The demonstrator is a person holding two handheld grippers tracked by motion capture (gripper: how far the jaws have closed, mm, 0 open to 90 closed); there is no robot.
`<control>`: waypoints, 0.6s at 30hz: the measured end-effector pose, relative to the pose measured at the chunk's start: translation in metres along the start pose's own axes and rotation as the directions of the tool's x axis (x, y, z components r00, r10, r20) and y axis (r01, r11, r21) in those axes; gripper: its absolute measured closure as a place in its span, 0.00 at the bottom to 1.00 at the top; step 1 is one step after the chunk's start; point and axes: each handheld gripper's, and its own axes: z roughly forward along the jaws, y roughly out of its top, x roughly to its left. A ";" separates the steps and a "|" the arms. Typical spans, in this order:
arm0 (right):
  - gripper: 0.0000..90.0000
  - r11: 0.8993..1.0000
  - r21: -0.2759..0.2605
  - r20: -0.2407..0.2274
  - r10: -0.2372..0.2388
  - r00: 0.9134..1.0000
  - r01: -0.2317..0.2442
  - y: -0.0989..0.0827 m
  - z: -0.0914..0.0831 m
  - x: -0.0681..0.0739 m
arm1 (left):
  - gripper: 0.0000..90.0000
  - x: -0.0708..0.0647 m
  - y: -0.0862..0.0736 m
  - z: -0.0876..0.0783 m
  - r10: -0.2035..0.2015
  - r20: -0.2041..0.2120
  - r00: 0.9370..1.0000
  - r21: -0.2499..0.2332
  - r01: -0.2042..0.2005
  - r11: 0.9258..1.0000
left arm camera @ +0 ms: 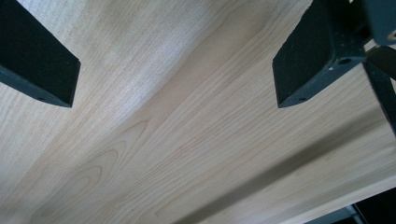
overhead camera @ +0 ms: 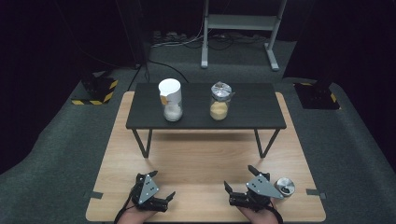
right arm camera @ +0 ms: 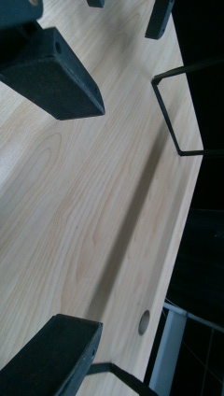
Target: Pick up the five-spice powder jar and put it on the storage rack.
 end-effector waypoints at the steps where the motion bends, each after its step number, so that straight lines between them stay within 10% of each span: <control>1: 0.00 1.000 0.000 0.000 0.000 1.000 0.000 0.000 0.000 0.000 | 0.01 0.000 0.000 0.000 0.000 0.000 1.000 0.000 0.000 1.000; 18: 0.00 0.999 -0.017 0.034 0.040 0.999 -0.040 0.004 -0.028 -0.023 | 0.01 0.000 0.000 0.000 0.003 0.001 1.000 -0.001 -0.003 1.000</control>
